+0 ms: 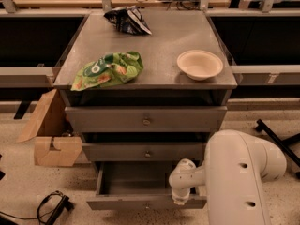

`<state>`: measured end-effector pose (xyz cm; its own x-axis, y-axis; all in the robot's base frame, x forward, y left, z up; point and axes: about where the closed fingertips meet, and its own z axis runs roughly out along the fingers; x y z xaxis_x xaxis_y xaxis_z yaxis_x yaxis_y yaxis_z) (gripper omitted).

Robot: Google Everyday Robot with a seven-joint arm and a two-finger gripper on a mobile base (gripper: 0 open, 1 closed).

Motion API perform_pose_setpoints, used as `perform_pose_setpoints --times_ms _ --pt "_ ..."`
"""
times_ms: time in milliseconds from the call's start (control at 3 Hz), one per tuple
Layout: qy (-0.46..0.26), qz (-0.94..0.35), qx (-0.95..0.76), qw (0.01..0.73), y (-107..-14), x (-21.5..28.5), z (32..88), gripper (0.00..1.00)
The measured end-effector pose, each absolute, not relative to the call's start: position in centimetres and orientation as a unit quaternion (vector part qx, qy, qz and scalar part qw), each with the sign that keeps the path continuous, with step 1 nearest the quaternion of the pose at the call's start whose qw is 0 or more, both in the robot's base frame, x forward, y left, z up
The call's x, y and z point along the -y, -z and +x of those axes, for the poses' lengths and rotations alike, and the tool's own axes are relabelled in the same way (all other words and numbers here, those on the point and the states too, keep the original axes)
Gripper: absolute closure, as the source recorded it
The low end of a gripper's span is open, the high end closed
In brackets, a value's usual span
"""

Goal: Open bottom drawer

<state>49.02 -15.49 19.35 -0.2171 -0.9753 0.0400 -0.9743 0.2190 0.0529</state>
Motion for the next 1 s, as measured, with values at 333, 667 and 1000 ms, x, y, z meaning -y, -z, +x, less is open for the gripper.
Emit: perform_pose_setpoints --times_ms 333,667,1000 --pt "0.005 0.623 0.781 0.034 -19.83 15.76 48.84 1.0" --pt "0.005 0.623 0.781 0.034 -19.82 15.76 48.84 1.0" --pt "0.005 0.623 0.781 0.034 -19.82 15.76 49.23 1.0"
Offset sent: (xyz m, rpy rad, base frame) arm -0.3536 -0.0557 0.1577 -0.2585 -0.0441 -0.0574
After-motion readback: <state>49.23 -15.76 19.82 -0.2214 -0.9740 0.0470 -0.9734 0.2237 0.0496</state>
